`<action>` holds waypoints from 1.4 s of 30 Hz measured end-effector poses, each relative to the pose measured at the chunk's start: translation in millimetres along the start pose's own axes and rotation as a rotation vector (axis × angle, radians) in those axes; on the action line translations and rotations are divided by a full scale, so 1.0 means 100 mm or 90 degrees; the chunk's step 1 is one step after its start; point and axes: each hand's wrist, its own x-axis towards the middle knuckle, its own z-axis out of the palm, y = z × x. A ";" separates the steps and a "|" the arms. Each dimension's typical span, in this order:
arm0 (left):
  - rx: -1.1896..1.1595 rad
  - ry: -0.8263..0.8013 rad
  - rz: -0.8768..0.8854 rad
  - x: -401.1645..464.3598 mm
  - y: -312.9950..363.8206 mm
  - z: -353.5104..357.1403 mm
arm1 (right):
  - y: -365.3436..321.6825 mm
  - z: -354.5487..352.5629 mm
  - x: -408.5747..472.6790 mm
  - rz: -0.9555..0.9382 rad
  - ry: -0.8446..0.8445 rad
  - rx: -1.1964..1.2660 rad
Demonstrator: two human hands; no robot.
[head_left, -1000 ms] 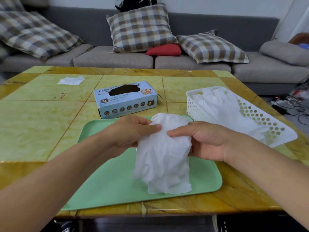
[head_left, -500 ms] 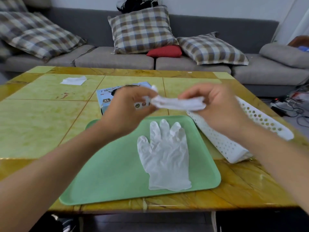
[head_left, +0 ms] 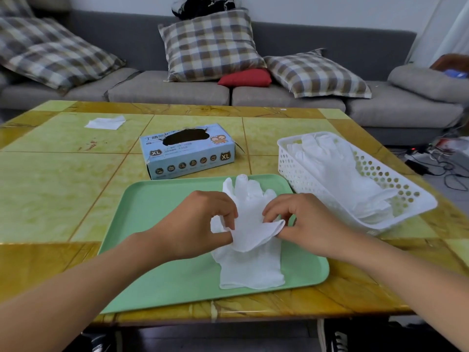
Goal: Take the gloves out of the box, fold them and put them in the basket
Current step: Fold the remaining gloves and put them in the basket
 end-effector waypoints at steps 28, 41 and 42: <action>-0.087 -0.150 -0.106 -0.25 -0.10 0.06 | -0.04 0.03 0.02 0.129 -0.157 0.356; -0.550 0.123 -0.302 0.25 0.75 -0.36 | -0.59 -0.48 -0.09 0.166 0.031 0.600; -0.547 0.120 -0.296 0.31 0.80 -0.37 | -0.61 -0.55 -0.11 0.160 0.080 0.608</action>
